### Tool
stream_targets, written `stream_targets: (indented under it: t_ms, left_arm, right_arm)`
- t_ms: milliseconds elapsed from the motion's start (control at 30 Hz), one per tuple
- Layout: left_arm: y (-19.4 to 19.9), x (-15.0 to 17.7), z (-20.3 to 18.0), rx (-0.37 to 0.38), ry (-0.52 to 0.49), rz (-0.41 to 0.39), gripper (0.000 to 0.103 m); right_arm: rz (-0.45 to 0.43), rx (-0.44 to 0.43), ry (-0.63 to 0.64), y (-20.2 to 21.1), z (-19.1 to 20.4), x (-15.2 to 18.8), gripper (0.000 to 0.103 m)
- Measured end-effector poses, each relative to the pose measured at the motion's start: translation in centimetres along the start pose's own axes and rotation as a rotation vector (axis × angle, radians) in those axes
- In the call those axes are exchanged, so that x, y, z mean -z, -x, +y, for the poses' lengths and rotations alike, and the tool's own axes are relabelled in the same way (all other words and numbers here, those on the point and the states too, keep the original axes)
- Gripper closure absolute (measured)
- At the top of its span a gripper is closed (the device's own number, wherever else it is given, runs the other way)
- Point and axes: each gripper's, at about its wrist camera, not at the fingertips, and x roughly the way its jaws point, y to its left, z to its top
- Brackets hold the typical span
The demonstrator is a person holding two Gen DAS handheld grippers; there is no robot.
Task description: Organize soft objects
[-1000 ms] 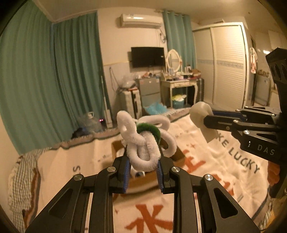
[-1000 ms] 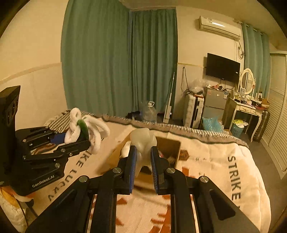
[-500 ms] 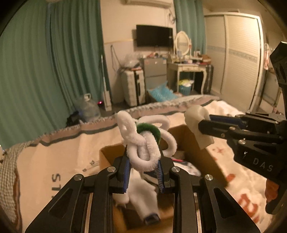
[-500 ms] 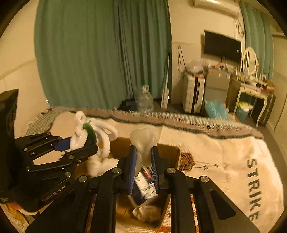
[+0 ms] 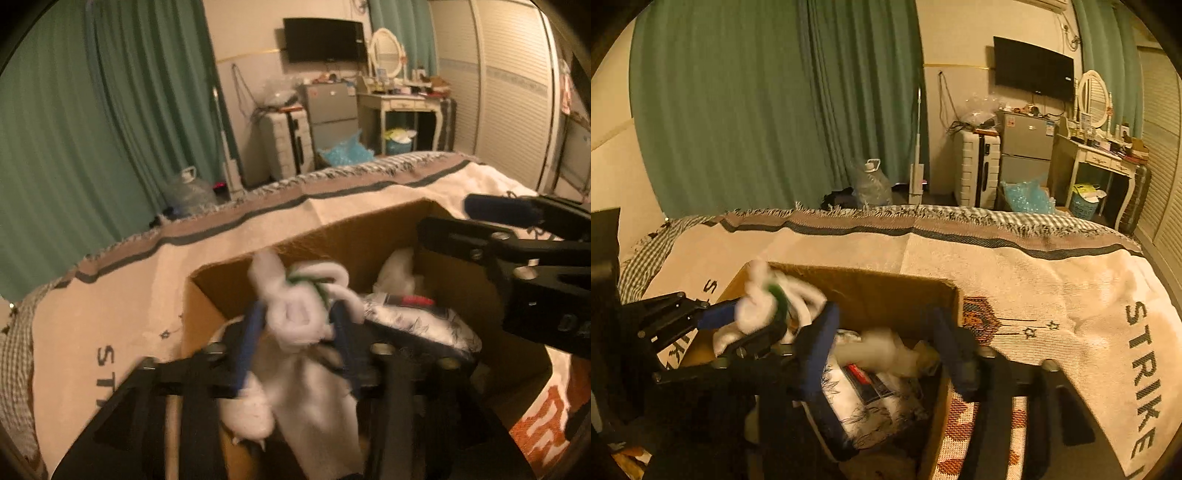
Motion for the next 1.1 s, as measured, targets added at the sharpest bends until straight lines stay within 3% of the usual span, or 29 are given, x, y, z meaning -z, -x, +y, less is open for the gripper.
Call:
stream_targets:
  t_ms: [67, 233, 467, 567, 600, 667, 733, 800, 933, 1100]
  left_arm:
    - [0.9, -0.3, 0.1, -0.023, 0.02, -0.014, 0.026]
    - [5.5, -1.9, 1.1, -0.015, 0.078, -0.059, 0.026]
    - [18.8, -4.9, 1.5, -0.063, 0.092, -0.246, 0.025]
    - [25.1, -5.3, 1.3, -0.094, 0.089, -0.353, 0.011]
    - [27.4, -5.2, 1.3, -0.11, 0.088, -0.403, 0.01]
    - [31.5, -4.8, 1.2, -0.142, 0.095, -0.476, 0.01]
    - [35.2, -4.2, 1.1, -0.157, 0.112, -0.542, 0.01]
    - [38.0, -3.4, 1.2, -0.158, 0.122, -0.591, 0.007]
    - [42.1, -1.1, 1.5, -0.191, 0.135, -0.691, 0.007]
    - [42.3, 1.9, 1.0, -0.197, 0.114, -0.734, 0.007]
  right_arm:
    - [-0.013, 0.016, 0.001, 1.2, -0.1, -0.3, 0.046]
    - [-0.053, 0.041, 0.001, 6.6, 0.2, -1.7, 0.046]
    - [-0.187, 0.072, 0.024, 19.9, 2.2, -4.1, 0.046]
    - [-0.252, 0.107, 0.045, 25.9, 3.4, -4.6, 0.046]
    - [-0.277, 0.125, 0.058, 27.8, 3.9, -4.6, 0.044]
    - [-0.329, 0.136, 0.079, 31.8, 4.9, -4.4, 0.031]
    - [-0.377, 0.135, 0.084, 35.1, 5.7, -4.1, 0.01]
    - [-0.424, 0.127, 0.093, 38.2, 6.8, -3.5, 0.002]
    - [-0.483, 0.092, 0.099, 42.0, 8.6, -2.6, 0.0]
    - [-0.55, 0.087, 0.069, 43.7, 9.7, -0.2, 0.0]
